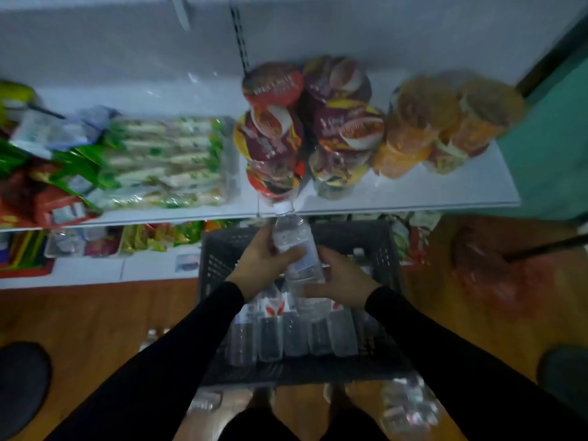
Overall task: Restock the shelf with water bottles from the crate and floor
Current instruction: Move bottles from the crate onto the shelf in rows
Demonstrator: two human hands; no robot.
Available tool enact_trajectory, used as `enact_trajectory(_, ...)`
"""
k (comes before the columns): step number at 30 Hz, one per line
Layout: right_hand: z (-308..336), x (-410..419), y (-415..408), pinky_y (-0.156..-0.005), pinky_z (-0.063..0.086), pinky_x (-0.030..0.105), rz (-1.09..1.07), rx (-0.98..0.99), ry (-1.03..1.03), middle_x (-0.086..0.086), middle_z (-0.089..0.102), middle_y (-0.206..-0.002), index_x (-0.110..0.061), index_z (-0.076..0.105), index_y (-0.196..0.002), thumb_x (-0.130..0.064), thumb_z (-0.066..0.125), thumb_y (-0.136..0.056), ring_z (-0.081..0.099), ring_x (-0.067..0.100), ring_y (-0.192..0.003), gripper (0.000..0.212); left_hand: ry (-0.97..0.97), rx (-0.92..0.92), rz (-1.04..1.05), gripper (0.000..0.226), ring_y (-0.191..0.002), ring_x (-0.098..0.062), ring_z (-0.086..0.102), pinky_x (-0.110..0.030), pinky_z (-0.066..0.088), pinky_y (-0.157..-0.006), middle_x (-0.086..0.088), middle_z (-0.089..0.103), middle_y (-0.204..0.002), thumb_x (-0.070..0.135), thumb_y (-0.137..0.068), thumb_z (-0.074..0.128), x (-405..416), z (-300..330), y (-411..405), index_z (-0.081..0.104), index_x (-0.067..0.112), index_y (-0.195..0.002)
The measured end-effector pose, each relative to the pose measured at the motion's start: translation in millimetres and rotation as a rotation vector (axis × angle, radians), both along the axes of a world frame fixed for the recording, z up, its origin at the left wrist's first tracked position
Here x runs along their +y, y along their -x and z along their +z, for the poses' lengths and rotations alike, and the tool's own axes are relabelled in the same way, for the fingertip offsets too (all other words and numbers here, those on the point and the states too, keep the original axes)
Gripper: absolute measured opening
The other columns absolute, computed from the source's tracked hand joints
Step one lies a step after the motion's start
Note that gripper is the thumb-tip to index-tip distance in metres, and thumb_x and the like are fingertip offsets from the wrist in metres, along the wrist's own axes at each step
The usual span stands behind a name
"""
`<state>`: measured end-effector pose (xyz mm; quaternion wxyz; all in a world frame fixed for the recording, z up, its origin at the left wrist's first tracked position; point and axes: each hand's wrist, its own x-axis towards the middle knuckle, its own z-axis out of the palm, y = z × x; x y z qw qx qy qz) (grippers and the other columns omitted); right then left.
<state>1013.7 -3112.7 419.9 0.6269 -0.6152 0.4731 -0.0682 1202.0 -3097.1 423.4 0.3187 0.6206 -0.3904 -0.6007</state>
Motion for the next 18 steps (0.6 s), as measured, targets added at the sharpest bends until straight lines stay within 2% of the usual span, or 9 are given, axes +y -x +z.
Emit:
enact_trajectory(2,36.0,-11.1,-14.9,-0.092,0.049,0.02,0.101,0.007,0.136,-0.019,0.056,-0.132,-0.038,0.044,-0.136,-0.038,0.078,-0.082,0.057,-0.003,-0.115,0.064,0.115,-0.063,0.014,0.048,-0.098,-0.01,0.068,-0.028,0.057,-0.08,0.005,0.07,-0.11,0.028,-0.083,0.076,0.0,37.9,-15.9,0.051,0.025,-0.124)
enact_trajectory(3,54.5,-17.8,-22.9,-0.093,0.048,0.019,0.149,0.021,0.22,-0.016,0.056,-0.135,-0.034,0.046,-0.138,-0.041,0.077,-0.083,0.056,-0.002,-0.116,0.065,0.173,-0.104,0.004,0.049,-0.097,-0.008,0.068,-0.028,0.056,-0.079,0.006,0.07,-0.11,0.031,-0.082,0.077,-0.4,58.1,-25.1,0.051,0.028,-0.124)
enact_trajectory(7,127.4,-48.0,-51.8,-0.099,0.045,0.028,0.271,0.139,0.61,-0.004,0.053,-0.137,-0.023,0.048,-0.141,-0.052,0.065,-0.088,0.052,0.012,-0.121,0.063,0.38,-0.236,0.044,0.061,-0.102,-0.009,0.067,-0.042,0.056,-0.087,0.011,0.069,-0.113,0.042,-0.076,0.081,-6.8,139.2,-67.5,0.051,0.031,-0.128)
enact_trajectory(9,168.2,-60.2,-66.9,-0.096,0.044,0.026,0.244,0.131,0.81,0.002,0.056,-0.13,-0.018,0.053,-0.137,-0.048,0.063,-0.091,0.053,0.017,-0.117,0.056,0.475,-0.294,0.109,0.066,-0.099,-0.014,0.068,-0.047,0.055,-0.087,0.009,0.071,-0.109,0.047,-0.069,0.085,-9.0,180.2,-87.0,0.053,0.032,-0.124)
enact_trajectory(12,225.1,-74.1,-87.7,-0.089,0.039,0.016,0.179,0.028,1.075,0.006,0.06,-0.118,-0.014,0.061,-0.129,-0.035,0.061,-0.095,0.056,0.016,-0.106,0.04,0.608,-0.374,0.17,0.07,-0.095,-0.029,0.069,-0.056,0.055,-0.082,0.002,0.073,-0.104,0.055,-0.061,0.085,-8.3,240.1,-112.7,0.054,0.035,-0.12)
enact_trajectory(15,261.7,-91.7,-104.1,-0.084,0.043,0.018,0.085,-0.093,1.293,0.002,0.063,-0.106,-0.015,0.068,-0.117,-0.035,0.058,-0.097,0.058,0.011,-0.095,0.031,0.717,-0.418,0.241,0.064,-0.096,-0.034,0.069,-0.06,0.053,-0.083,-0.003,0.073,-0.102,0.054,-0.062,0.084,-8.5,293.9,-136.4,0.057,0.033,-0.115)
enact_trajectory(18,280.5,-119.6,-118.1,-0.087,0.037,0.016,0.03,-0.058,1.338,0.001,0.06,-0.115,-0.016,0.066,-0.12,-0.037,0.054,-0.099,0.056,0.013,-0.105,0.033,0.785,-0.46,0.319,0.06,-0.092,-0.032,0.069,-0.058,0.055,-0.078,-0.012,0.071,-0.103,0.055,-0.064,0.083,-15.8,340.4,-153.5,0.057,0.034,-0.113)
